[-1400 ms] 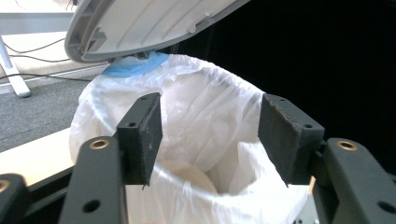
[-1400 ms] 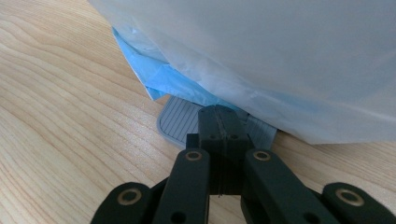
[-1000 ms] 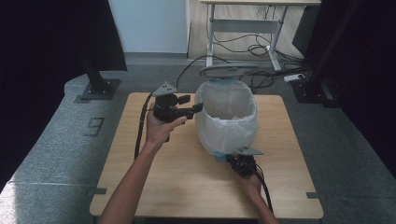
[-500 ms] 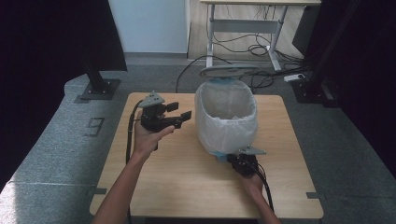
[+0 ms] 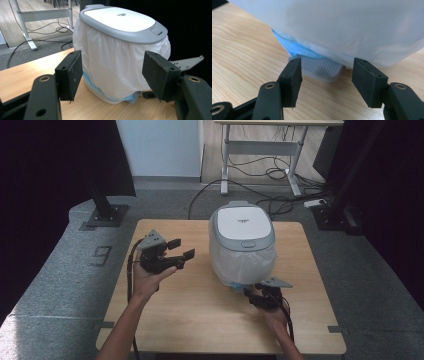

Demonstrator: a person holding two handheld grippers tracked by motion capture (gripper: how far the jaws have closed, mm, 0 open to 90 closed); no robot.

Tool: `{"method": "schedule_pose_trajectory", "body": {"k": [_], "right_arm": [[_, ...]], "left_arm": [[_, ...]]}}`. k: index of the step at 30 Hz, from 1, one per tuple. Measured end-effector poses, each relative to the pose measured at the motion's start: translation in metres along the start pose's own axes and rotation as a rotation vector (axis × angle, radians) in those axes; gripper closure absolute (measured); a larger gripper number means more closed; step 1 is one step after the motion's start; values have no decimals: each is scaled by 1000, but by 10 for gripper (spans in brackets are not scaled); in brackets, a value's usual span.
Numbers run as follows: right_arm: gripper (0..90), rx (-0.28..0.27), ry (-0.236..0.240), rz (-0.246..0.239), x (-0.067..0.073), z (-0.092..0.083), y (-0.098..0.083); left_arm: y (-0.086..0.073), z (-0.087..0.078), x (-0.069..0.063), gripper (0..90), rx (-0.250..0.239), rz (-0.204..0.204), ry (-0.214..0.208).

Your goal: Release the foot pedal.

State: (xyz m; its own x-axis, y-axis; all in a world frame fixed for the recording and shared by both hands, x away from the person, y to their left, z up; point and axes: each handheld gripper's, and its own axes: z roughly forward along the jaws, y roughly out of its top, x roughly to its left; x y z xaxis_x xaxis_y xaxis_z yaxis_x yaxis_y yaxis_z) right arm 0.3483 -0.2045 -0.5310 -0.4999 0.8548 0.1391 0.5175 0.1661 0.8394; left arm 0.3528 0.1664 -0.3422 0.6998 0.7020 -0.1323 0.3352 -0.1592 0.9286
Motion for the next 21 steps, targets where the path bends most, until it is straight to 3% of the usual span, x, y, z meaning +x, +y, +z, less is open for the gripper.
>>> {"method": "schedule_pose_trajectory", "body": {"k": [2, 11, 21], "right_arm": [[396, -15, 6, 4, -1, -5, 2], [383, -18, -6, -7, -12, -28, -4], [370, -12, -24, -10, -34, -48, -16]], "left_arm": [[-4, -4, -1, 332, 0, 11, 29], [-26, -12, -4, 327, 18, 25, 40], [-65, -14, 0, 326, 47, -7, 46]]}}
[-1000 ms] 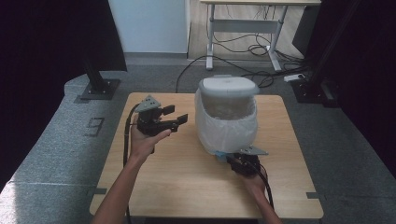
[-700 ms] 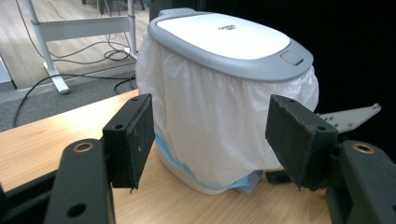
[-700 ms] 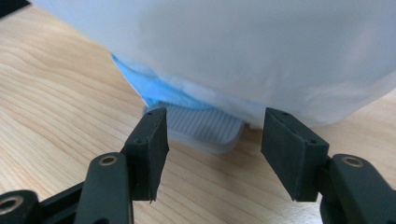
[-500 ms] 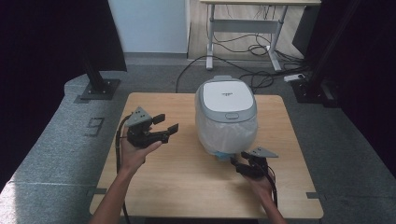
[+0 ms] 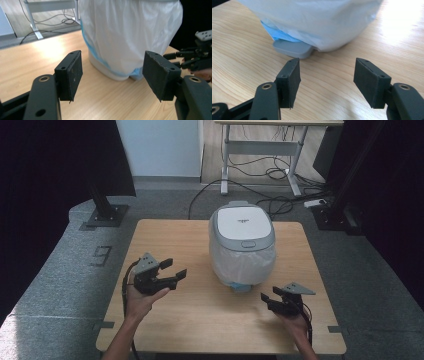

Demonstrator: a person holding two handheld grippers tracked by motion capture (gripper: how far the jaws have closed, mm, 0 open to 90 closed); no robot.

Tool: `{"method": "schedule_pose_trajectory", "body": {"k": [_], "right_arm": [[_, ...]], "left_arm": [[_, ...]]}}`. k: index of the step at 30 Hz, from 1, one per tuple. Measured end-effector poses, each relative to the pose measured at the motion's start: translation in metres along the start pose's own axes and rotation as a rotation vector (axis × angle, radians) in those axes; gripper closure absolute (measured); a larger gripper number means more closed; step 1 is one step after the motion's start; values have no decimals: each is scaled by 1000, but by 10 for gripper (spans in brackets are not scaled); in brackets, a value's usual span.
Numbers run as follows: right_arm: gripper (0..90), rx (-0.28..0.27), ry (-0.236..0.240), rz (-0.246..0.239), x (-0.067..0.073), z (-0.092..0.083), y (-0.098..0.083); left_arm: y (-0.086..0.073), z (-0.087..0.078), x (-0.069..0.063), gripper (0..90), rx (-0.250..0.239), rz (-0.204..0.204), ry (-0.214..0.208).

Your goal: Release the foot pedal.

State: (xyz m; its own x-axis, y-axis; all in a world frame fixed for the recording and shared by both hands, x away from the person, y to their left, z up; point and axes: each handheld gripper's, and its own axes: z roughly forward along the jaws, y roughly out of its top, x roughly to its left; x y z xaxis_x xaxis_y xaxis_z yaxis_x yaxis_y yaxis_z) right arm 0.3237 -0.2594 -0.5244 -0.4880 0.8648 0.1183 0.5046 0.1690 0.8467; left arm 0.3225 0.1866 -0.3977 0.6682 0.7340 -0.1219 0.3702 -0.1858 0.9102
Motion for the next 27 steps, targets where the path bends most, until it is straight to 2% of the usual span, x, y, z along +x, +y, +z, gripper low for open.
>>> {"method": "schedule_pose_trajectory", "body": {"k": [7, 15, 27], "right_arm": [[369, 1, -11, 9, -8, -4, -5], [369, 20, -20, 2, -11, -2, -10], [364, 4, -27, 3, -13, -2, -9]], "left_arm": [[-31, 2, 4, 326, 35, -18, 12], [-58, 5, 7, 324, 72, -30, 19], [-67, 11, 10, 324, 88, -41, 26]]}}
